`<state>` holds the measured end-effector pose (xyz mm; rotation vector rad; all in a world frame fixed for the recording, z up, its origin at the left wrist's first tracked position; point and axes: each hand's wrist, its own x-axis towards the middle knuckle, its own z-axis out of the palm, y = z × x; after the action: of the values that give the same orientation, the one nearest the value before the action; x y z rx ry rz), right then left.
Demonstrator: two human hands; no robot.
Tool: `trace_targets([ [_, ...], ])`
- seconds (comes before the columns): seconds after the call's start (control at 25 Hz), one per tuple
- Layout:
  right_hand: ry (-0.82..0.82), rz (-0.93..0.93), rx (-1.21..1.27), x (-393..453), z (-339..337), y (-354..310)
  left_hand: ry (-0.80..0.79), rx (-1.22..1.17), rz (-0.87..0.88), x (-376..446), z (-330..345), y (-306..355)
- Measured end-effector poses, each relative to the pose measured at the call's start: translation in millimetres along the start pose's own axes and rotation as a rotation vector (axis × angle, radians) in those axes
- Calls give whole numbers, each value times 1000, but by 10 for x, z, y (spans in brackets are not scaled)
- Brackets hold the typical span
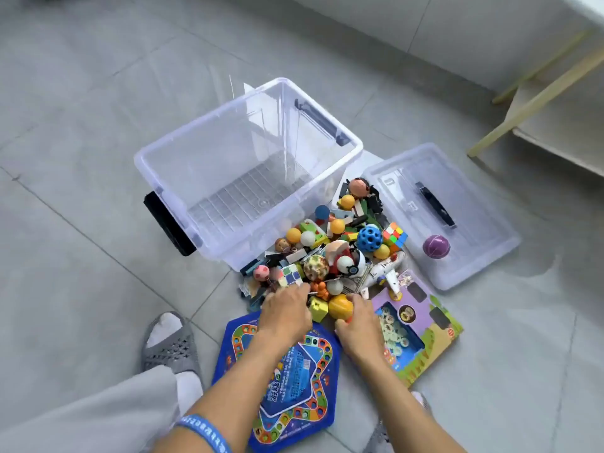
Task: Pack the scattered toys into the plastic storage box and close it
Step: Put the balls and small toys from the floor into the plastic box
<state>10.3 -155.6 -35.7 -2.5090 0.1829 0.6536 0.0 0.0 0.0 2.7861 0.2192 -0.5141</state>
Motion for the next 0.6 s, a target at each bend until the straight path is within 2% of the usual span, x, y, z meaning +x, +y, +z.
trace_targets([
  [0.12, 60, -105, -243, 204, 263, 164, 61, 61, -86, 242, 393, -18],
  [0.28, 142, -102, -454, 302, 463, 279, 154, 112, -161, 511, 602, -361],
  [0.36, 145, -88, -428, 335, 443, 242, 104, -24, -247, 580, 521, -496],
  [0.44, 124, -37, -193, 275, 326, 194, 62, -158, -266, 485, 440, -517],
  [0.52, 177, 77, 180, 135, 194, 90, 170, -295, -265, 228, 348, -448],
  [0.6, 174, 198, 583, -29, 81, -151, 298, -618, -314, -81, 187, -299],
])
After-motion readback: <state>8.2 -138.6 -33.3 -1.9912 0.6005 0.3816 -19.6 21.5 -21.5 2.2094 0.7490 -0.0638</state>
